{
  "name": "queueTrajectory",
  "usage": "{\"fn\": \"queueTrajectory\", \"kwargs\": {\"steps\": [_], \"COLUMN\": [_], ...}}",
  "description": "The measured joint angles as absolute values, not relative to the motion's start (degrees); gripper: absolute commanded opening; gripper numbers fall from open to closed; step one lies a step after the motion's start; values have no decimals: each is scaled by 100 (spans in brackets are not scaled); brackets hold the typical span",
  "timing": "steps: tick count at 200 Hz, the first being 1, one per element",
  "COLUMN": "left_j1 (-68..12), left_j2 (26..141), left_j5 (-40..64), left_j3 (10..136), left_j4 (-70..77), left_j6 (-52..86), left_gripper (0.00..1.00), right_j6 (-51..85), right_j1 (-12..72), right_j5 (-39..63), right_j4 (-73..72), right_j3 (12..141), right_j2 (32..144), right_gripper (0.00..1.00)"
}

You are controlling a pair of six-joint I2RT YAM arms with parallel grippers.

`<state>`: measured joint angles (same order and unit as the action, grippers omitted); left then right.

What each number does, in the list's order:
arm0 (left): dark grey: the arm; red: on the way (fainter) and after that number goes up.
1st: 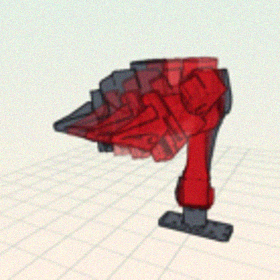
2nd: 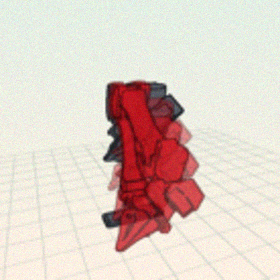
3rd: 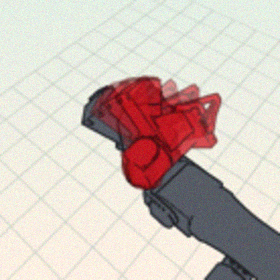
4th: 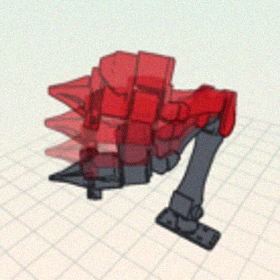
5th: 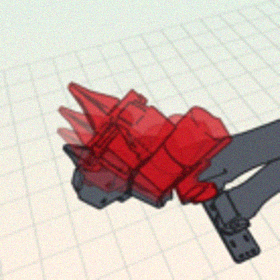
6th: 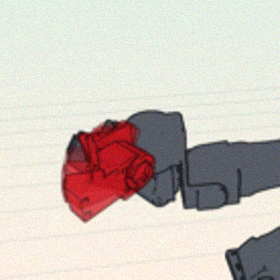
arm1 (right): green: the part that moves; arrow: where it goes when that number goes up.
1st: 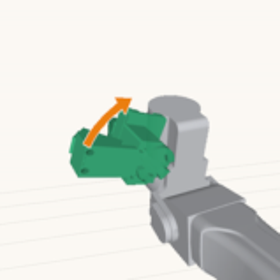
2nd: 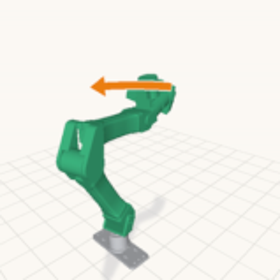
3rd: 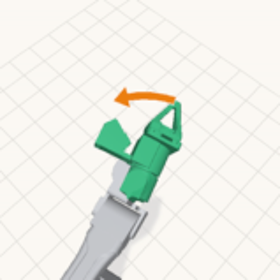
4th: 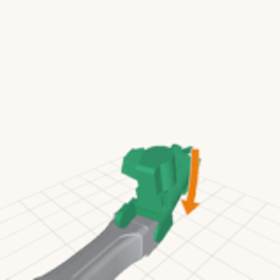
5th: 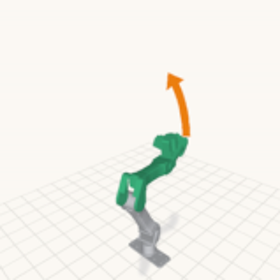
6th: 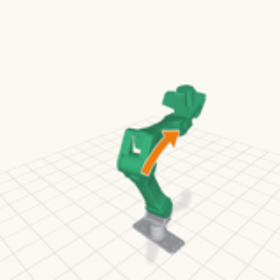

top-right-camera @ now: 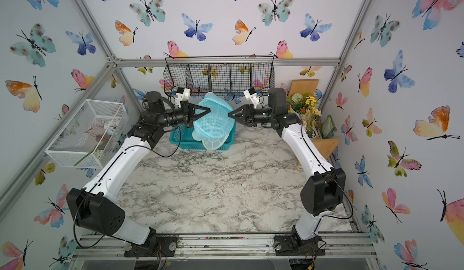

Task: Turn the laundry bag inside out
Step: Turn over the laundry bag.

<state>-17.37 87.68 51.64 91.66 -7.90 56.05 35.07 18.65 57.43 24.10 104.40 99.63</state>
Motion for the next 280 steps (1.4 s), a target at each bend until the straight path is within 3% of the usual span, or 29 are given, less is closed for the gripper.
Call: {"fn": "queueTrajectory", "kwargs": {"steps": [27,65,110,165,188,208,216,247,280], "left_j1": [-1743,-1789,-1920,-2056,-2123,-2167,-2185,-2202,-2257], "left_j2": [8750,8899,8932,9008,9028,9043,9050,9050,9048], "left_j5": [4976,4821,4805,4810,4814,4842,4886,4952,5074], "left_j3": [9452,9310,9336,9585,9673,9686,9686,9655,9467], "left_j4": [-2130,-3127,-3393,-3465,-3474,-3507,-3507,-3500,-3256], "left_j6": [4469,3870,3726,3726,3732,3756,3771,3806,3857], "left_gripper": [0,0,0,0,0,0,0,0,0], "right_j6": [2475,1417,574,180,106,95,86,405,1048], "right_j1": [1741,2204,2864,3074,3148,3157,3159,2967,2464], "right_j5": [4886,4180,3734,3433,3267,3151,3079,3111,4217], "right_j4": [3048,3387,3693,3913,3988,3983,3972,3393,2919], "right_j3": [10930,11076,11646,11655,11655,11655,11655,11142,10637], "right_j2": [9819,9821,10272,10510,10560,10582,10589,10436,10372], "right_gripper": [54,57,60,60,46,11,3,3,3]}}
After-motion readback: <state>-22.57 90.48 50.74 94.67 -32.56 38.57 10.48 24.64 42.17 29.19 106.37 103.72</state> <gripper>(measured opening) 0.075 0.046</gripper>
